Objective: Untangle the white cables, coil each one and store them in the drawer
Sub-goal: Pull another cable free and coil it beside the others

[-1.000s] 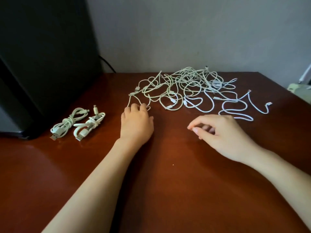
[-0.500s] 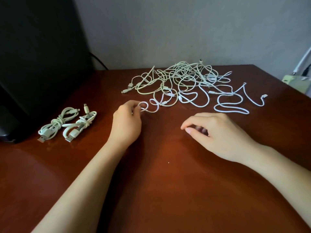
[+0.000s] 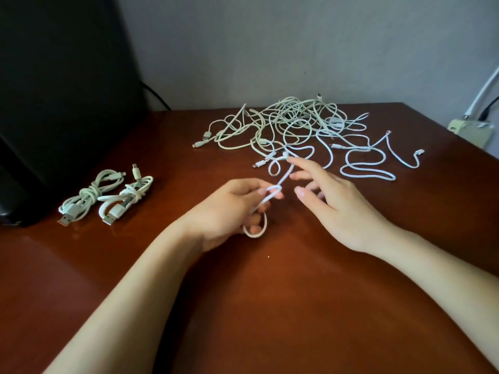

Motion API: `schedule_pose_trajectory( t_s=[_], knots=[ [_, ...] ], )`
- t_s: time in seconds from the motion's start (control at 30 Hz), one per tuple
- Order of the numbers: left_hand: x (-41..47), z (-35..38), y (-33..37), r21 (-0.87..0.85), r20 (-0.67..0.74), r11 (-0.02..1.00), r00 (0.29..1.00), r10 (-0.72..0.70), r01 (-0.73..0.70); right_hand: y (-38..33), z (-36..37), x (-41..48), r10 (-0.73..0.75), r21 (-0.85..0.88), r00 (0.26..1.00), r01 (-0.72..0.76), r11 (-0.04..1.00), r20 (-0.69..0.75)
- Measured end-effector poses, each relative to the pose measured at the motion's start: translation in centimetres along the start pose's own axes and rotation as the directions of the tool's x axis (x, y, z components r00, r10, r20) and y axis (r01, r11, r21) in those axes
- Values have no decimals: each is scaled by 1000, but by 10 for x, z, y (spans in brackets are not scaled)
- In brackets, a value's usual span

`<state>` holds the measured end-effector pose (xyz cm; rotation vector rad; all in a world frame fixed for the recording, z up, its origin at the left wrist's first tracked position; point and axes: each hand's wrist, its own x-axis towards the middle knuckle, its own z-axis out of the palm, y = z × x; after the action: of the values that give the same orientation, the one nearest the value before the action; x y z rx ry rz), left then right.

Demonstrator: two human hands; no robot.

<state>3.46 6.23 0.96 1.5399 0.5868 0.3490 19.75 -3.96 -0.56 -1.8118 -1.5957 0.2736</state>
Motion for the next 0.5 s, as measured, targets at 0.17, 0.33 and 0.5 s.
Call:
schedule_pose_trajectory(
  t_s=[0.17,0.33,0.5],
  knots=[
    [-6,6,0,82,307,997,951,-22,-4,-11,3,5,196,572,979,-189,798,50],
    [-6,8,3,66,314,998,949,-33,13,-11,0,7,302,753,953,-188,630,-15],
    [-4,7,7,-25,40,998,997,58,-57,-9,-9,6,342,704,937,-287,650,66]
  ],
)
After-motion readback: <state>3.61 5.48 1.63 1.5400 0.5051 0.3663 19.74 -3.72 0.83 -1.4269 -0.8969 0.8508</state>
